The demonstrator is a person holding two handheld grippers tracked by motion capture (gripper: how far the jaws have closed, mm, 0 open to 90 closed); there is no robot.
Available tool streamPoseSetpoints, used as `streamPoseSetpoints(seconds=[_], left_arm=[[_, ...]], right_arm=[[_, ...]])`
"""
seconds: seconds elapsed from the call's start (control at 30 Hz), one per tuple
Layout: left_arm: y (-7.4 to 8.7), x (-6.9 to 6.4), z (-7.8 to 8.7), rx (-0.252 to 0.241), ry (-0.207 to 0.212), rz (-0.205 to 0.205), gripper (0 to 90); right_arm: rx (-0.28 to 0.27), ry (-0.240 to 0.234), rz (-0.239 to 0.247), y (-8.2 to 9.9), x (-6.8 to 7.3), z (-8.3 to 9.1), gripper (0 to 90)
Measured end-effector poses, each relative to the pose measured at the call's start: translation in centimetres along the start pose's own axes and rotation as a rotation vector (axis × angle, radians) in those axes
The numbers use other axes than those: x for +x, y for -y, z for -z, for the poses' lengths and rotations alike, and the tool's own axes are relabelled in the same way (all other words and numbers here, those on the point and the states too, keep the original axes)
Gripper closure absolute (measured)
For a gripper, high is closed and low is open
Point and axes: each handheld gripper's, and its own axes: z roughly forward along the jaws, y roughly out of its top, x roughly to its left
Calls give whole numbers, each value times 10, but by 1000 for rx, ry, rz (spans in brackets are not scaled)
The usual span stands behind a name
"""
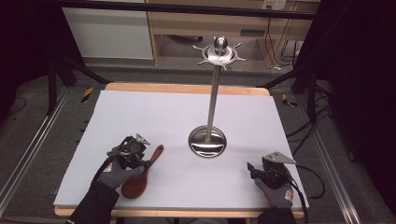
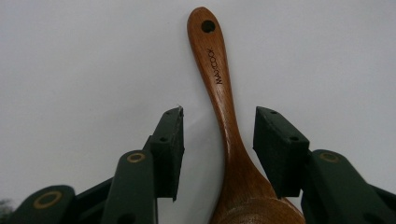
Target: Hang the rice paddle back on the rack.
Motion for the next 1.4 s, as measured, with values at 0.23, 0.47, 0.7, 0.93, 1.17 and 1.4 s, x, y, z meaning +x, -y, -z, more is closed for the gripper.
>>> streamPoseSetpoints(seconds=[0.23, 0.47, 0.7, 0.93, 1.17, 1.4], left_arm=[[0, -1, -4, 27, 11, 4, 563], [1, -1, -9, 57, 19, 16, 607], [0, -2, -13, 85, 37, 27, 646], [-1, -5, -19, 106, 46, 39, 697], [-1, -4, -19, 113, 49, 50, 713], [-4, -8, -19, 141, 43, 29, 750]], right_arm=[[3, -2, -5, 0, 1, 0, 351], [3, -6, 5, 0, 1, -1, 352], [7, -9, 2, 0, 1, -1, 353], [3, -8, 5, 0, 1, -1, 355], [4, -8, 6, 0, 1, -1, 356], [4, -8, 6, 0, 1, -1, 357]])
